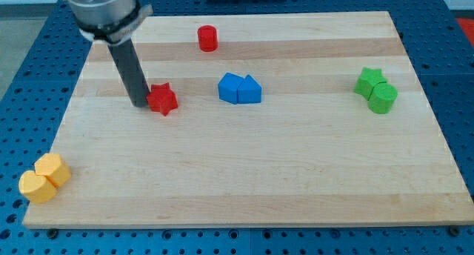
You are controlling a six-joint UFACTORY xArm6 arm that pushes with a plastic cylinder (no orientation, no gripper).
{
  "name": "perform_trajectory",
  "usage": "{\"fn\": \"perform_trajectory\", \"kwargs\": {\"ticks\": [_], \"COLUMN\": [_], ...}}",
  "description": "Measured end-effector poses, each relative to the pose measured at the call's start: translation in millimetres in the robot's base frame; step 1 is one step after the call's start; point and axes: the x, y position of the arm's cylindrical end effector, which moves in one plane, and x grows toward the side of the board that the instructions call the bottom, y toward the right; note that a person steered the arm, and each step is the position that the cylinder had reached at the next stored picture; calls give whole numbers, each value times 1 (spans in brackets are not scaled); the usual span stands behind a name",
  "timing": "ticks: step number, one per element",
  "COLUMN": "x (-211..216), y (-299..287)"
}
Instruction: Move the red star towards the bottom center
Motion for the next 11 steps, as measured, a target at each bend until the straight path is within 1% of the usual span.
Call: {"fn": "perform_trajectory", "kwargs": {"ticks": [1, 2, 3, 4, 5, 6, 7, 8, 9, 10, 11], "x": [21, 25, 10, -19, -29, -5, 44, 55, 53, 25, -19], "y": [40, 15, -24, -22, 1, 40, 81, 84, 42, 18, 22]}}
